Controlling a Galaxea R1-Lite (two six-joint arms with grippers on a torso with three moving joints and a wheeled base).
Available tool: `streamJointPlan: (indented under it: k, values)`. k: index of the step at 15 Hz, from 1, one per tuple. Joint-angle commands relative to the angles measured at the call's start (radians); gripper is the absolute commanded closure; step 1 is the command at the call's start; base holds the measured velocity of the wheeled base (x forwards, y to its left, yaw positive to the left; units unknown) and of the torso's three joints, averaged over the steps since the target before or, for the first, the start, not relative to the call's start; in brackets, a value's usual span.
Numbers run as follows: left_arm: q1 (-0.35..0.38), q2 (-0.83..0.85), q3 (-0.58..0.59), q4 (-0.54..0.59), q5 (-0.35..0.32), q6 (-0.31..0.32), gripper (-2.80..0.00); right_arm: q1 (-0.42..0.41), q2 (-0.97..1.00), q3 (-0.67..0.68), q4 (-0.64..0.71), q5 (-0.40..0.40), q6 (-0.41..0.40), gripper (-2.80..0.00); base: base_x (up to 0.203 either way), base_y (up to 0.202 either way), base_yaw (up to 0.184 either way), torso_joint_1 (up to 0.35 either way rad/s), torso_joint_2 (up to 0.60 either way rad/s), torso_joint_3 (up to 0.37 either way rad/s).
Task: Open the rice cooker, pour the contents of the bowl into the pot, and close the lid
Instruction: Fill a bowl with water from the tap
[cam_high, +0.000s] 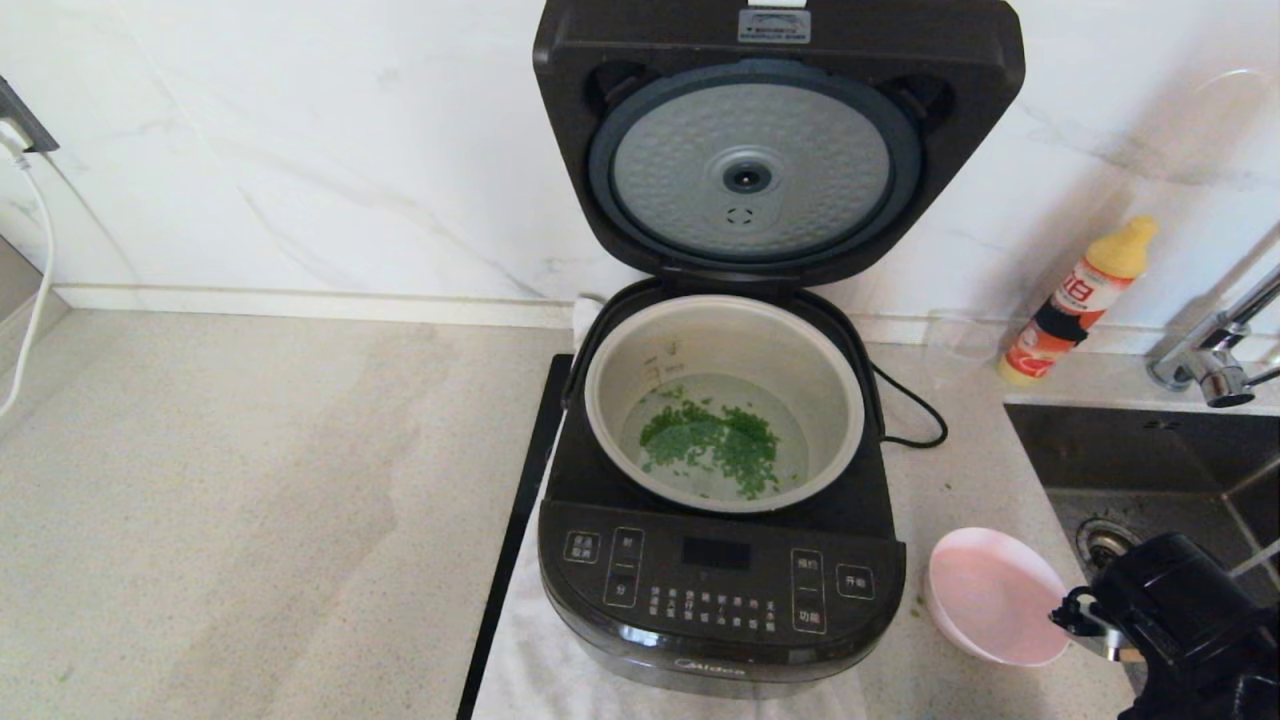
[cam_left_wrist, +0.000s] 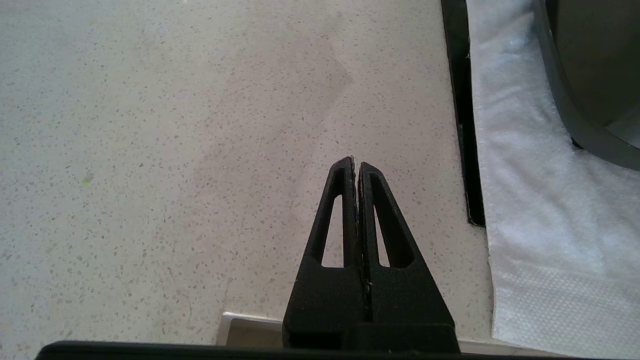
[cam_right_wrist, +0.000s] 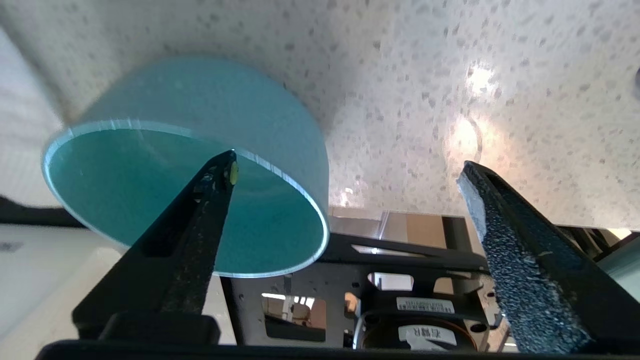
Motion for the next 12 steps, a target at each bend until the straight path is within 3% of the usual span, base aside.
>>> streamJointPlan:
  k: [1,2,3,9,12]
  values:
    - [0.000,-0.003,0.000,0.000,0.000,-0.001,0.00,0.002,0.009,0.001,0.002,-0.005,0.007,-2.80,0.000,0.000,0.000,0.000,0.00,0.000]
    - [0.000,-0.002,0.000,0.000,0.000,-0.001,0.00,0.002,0.009,0.008,0.001,-0.005,0.010,-2.80,0.000,0.000,0.000,0.000,0.00,0.000]
    - [0.000,-0.003,0.001,0.000,0.001,-0.001,0.00,0.002,0.010,0.017,0.001,-0.006,0.010,0.00,0.000,0.000,0.000,0.000,0.00,0.000]
    - [0.000,-0.003,0.001,0.000,0.002,-0.001,0.00,0.037,0.075,0.056,-0.069,-0.007,0.074,0.00,0.000,0.000,0.000,0.000,0.00,0.000]
    - [0.000,-0.003,0.000,0.000,0.000,-0.001,0.00,0.041,0.016,0.061,-0.062,-0.008,0.080,0.00,0.000,0.000,0.000,0.000,0.00,0.000]
